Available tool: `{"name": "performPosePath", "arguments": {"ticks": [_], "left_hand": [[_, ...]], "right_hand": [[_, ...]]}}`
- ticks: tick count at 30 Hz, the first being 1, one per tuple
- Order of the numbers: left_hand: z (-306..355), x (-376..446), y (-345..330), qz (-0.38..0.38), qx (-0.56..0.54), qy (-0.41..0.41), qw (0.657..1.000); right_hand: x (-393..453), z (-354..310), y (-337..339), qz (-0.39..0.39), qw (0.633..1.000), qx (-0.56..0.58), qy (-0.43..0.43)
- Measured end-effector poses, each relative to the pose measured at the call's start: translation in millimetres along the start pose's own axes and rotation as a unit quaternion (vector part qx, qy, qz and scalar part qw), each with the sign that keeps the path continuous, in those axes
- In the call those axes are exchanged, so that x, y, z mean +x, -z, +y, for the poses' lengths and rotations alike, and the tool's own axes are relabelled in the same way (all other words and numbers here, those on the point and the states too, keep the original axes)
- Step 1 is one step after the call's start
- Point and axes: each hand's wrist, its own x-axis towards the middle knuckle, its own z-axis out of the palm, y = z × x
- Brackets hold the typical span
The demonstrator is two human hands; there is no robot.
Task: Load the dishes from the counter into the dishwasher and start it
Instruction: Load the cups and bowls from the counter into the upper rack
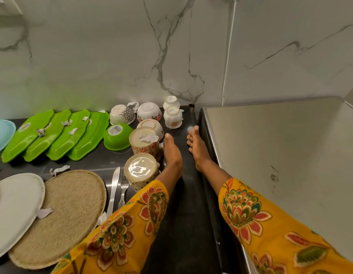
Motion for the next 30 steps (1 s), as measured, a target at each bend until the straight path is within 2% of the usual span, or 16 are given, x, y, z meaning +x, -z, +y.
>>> {"name": "performPosePath", "arguments": {"ticks": [6, 9, 13, 25, 30], "left_hand": [[7, 34, -19, 0.073, -0.042, -0.007, 0.996], [11, 48, -27, 0.084, -0.056, -0.012, 0.995], [21, 66, -40, 0.144, -0.09, -0.03, 0.985], [36, 67, -54, 0.088, -0.121, -0.005, 0.989], [31, 32, -46, 0.063, -0.132, 0.015, 0.989]], "right_hand": [[37, -10, -4, -0.018, 0.999, -0.012, 0.025], [52, -13, -2, -0.027, 0.998, -0.022, 0.042], [71, -19, -8, -0.045, 0.996, -0.037, 0.074], [70, -31, 2, -0.093, 0.994, 0.043, 0.027], [44, -21, 5, -0.045, 0.997, 0.031, 0.047]]}}
